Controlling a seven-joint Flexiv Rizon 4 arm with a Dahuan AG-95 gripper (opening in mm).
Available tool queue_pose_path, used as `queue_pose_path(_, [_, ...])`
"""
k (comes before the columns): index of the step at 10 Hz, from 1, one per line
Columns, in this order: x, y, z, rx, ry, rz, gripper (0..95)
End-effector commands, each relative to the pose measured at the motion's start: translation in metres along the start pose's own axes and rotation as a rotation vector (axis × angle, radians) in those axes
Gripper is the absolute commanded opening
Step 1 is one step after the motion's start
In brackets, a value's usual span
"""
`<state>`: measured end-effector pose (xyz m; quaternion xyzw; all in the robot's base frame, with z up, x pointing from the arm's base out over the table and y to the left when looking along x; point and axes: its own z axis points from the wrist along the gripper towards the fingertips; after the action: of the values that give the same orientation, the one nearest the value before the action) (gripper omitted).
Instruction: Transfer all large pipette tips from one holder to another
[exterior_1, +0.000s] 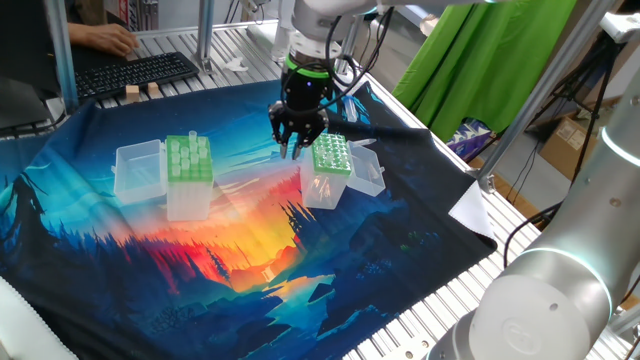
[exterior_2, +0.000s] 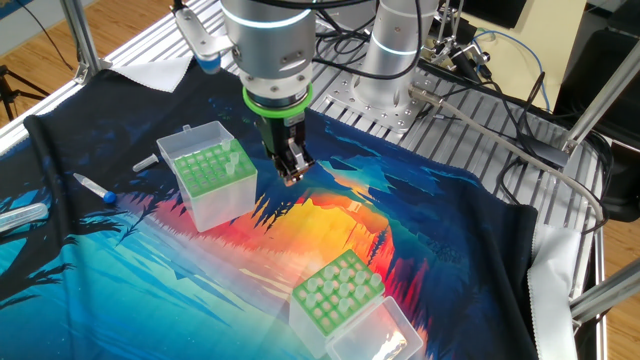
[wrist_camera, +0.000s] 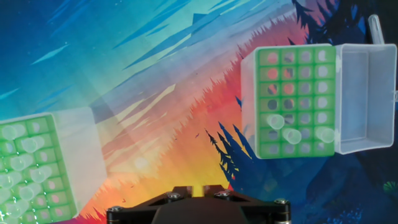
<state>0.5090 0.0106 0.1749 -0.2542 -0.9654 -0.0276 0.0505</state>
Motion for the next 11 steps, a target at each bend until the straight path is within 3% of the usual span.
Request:
queue_pose_path(1, [-0.001,0.001,0.000,-0.009,-0.003,0.012,0.0])
queue_pose_path(4, [-0.001,0.001,0.000,-0.017,-0.001,0.043,0.0])
queue_pose_path(7, [-0.012,0.042,0.006,-0.012,-0.001,0.099,0.0])
queue_pose_path(11, [-0.025,0.075,0.009,-0.011,0.002,0.140,0.0])
